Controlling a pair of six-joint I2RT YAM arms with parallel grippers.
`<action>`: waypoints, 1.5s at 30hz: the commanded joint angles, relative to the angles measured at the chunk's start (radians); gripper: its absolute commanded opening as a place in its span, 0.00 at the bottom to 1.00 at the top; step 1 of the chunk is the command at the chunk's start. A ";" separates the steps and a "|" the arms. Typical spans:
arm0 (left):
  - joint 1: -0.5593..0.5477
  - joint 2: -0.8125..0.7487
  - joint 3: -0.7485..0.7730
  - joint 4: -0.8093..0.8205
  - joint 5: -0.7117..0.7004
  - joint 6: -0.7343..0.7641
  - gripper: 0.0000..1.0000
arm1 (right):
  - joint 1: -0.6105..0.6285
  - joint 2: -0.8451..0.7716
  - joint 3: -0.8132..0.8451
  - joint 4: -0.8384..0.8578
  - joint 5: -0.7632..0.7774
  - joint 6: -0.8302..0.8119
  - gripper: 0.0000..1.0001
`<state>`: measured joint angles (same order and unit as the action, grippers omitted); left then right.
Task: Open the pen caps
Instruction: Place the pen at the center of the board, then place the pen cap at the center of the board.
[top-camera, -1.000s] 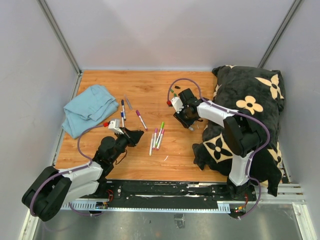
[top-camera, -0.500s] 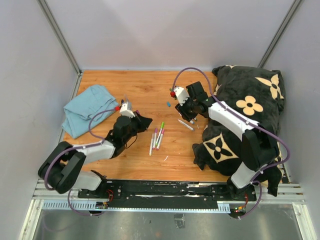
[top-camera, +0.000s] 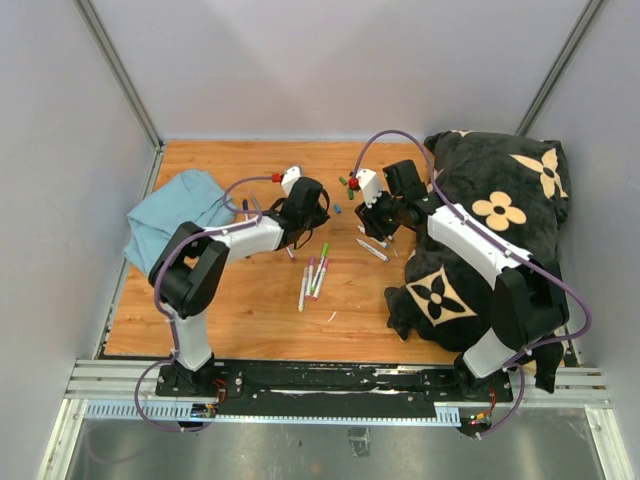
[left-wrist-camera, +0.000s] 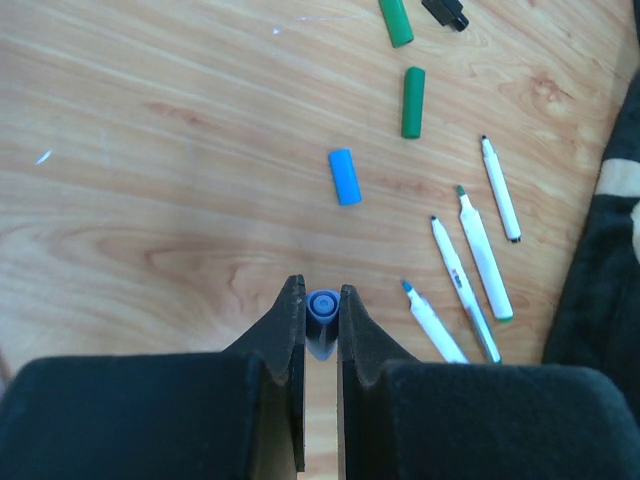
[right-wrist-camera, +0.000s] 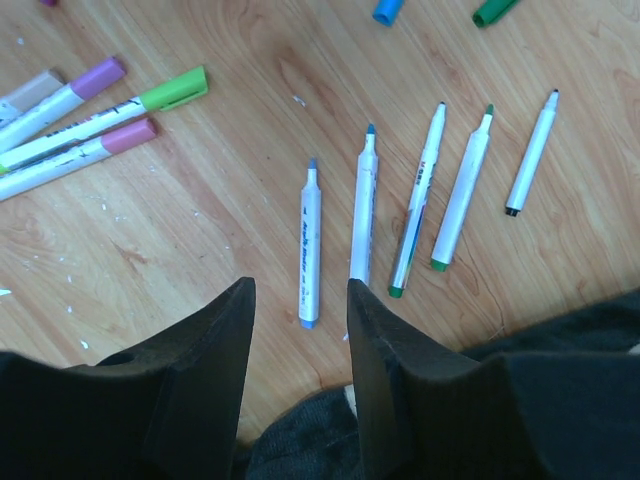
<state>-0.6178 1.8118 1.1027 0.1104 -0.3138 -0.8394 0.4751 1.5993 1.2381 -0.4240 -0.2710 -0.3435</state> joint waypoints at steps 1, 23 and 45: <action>-0.007 0.117 0.159 -0.142 -0.027 0.014 0.00 | -0.043 -0.038 -0.013 0.001 -0.042 0.009 0.43; -0.005 0.292 0.350 -0.219 -0.027 0.030 0.40 | -0.063 -0.045 -0.018 0.001 -0.089 0.021 0.43; -0.062 -0.597 -0.033 -0.053 0.248 0.048 0.82 | -0.066 -0.086 -0.020 -0.005 -0.122 0.015 0.44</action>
<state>-0.6289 1.2953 1.0115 0.1402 -0.0383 -0.7212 0.4240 1.5444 1.2243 -0.4240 -0.3748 -0.3367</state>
